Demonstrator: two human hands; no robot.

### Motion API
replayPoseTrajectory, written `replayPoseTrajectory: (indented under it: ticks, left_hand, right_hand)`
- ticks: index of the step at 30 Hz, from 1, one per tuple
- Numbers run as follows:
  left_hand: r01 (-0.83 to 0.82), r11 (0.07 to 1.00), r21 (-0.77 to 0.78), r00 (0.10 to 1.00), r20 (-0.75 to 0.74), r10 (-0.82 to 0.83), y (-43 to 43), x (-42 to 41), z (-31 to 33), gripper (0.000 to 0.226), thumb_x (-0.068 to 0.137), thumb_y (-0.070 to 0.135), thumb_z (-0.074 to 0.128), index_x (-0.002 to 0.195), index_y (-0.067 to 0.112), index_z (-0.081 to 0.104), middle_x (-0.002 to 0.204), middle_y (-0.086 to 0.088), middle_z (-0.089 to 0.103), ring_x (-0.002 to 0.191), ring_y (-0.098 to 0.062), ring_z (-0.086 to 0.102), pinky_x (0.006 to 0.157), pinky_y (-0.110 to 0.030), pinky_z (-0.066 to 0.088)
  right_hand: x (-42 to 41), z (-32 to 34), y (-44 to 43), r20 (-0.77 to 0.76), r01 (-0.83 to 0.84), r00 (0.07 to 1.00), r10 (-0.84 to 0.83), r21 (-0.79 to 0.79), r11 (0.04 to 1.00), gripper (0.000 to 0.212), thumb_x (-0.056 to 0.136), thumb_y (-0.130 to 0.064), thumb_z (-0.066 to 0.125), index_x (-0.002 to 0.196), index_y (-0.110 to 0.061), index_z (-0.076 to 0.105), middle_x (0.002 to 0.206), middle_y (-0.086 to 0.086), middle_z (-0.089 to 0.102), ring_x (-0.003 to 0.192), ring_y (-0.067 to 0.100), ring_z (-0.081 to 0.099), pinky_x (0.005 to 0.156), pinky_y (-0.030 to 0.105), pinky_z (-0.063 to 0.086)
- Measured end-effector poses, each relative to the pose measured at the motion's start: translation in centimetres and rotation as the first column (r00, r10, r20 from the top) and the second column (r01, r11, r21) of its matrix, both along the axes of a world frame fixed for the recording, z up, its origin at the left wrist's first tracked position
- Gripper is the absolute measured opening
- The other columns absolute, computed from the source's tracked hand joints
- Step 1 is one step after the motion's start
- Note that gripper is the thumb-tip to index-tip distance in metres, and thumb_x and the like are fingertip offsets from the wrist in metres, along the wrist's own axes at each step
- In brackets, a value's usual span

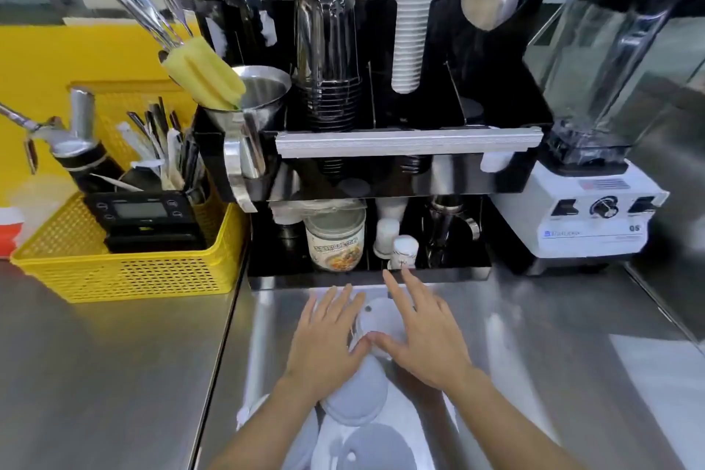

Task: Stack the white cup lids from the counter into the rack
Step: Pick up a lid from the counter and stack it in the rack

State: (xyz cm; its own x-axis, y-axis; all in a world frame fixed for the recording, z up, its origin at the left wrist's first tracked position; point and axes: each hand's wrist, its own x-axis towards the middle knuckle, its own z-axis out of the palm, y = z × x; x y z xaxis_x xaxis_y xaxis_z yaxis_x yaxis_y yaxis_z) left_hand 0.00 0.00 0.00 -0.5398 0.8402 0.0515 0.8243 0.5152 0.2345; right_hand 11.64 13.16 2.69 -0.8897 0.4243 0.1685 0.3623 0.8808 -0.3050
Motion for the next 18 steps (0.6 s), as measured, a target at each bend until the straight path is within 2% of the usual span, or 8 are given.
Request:
replayPoseTrajectory:
  ticks: [3, 7, 12, 16, 18]
  left_hand:
    - [0.051, 0.998, -0.038, 0.997, 0.051, -0.049, 0.4, -0.2, -1.1, 0.066, 0.087, 0.060, 0.027, 0.144, 0.033, 0.007, 0.156, 0.007, 0.013, 0.143, -0.012, 0.006, 0.116, -0.035, -0.003]
    - [0.071, 0.997, 0.025, 0.983, 0.169, -0.074, 0.7, -0.2, -1.5, 0.062, 0.089, 0.051, 0.037, 0.143, 0.030, 0.016, 0.153, 0.009, 0.025, 0.140, -0.009, 0.017, 0.115, -0.029, 0.001]
    - [0.035, 0.995, 0.096, 0.945, 0.319, -0.064, 1.0, -0.2, -0.8, 0.061, 0.086, 0.038, 0.051, 0.141, 0.029, 0.024, 0.145, 0.009, 0.039, 0.133, -0.010, 0.030, 0.111, -0.024, 0.012]
    - [-0.015, 0.986, 0.167, 0.924, 0.379, -0.050, 1.3, 0.1, 0.3, 0.059, 0.085, 0.035, 0.053, 0.138, 0.033, 0.027, 0.145, 0.011, 0.038, 0.135, -0.009, 0.028, 0.109, -0.023, 0.017]
    - [-0.019, 0.972, 0.235, 0.931, 0.359, -0.068, 1.7, 0.1, 1.7, 0.059, 0.084, 0.035, 0.055, 0.138, 0.033, 0.029, 0.147, 0.012, 0.035, 0.136, -0.006, 0.025, 0.109, -0.022, 0.017]
  right_hand:
    - [-0.3, -2.0, 0.8, 0.099, -0.043, 0.994, 0.055, -0.121, 0.992, 0.086, 0.079, -0.064, 0.046, 0.145, -0.029, 0.004, 0.157, 0.004, 0.009, 0.143, 0.016, 0.010, 0.112, 0.033, 0.013]
    - [-0.5, -3.6, 1.4, 0.142, -0.030, 0.988, 0.069, -0.263, 0.964, 0.076, 0.084, -0.051, 0.051, 0.145, -0.020, 0.017, 0.155, 0.008, 0.018, 0.141, 0.019, 0.015, 0.113, 0.034, 0.013]
    - [-0.8, -4.0, 2.2, 0.157, -0.067, 0.981, 0.115, -0.284, 0.957, 0.080, 0.075, -0.049, 0.064, 0.141, -0.017, 0.030, 0.152, 0.012, 0.023, 0.138, 0.023, 0.021, 0.111, 0.033, 0.017]
    - [-0.6, -3.0, 2.3, 0.101, -0.035, 0.992, 0.071, -0.327, 0.944, 0.075, 0.074, -0.048, 0.064, 0.137, -0.019, 0.036, 0.149, 0.007, 0.028, 0.137, 0.021, 0.023, 0.108, 0.028, 0.020]
    - [-0.6, -1.5, 2.4, 0.017, -0.038, 0.999, 0.047, -0.356, 0.934, 0.071, 0.071, -0.043, 0.067, 0.132, -0.019, 0.041, 0.141, 0.004, 0.035, 0.133, 0.021, 0.029, 0.101, 0.021, 0.023]
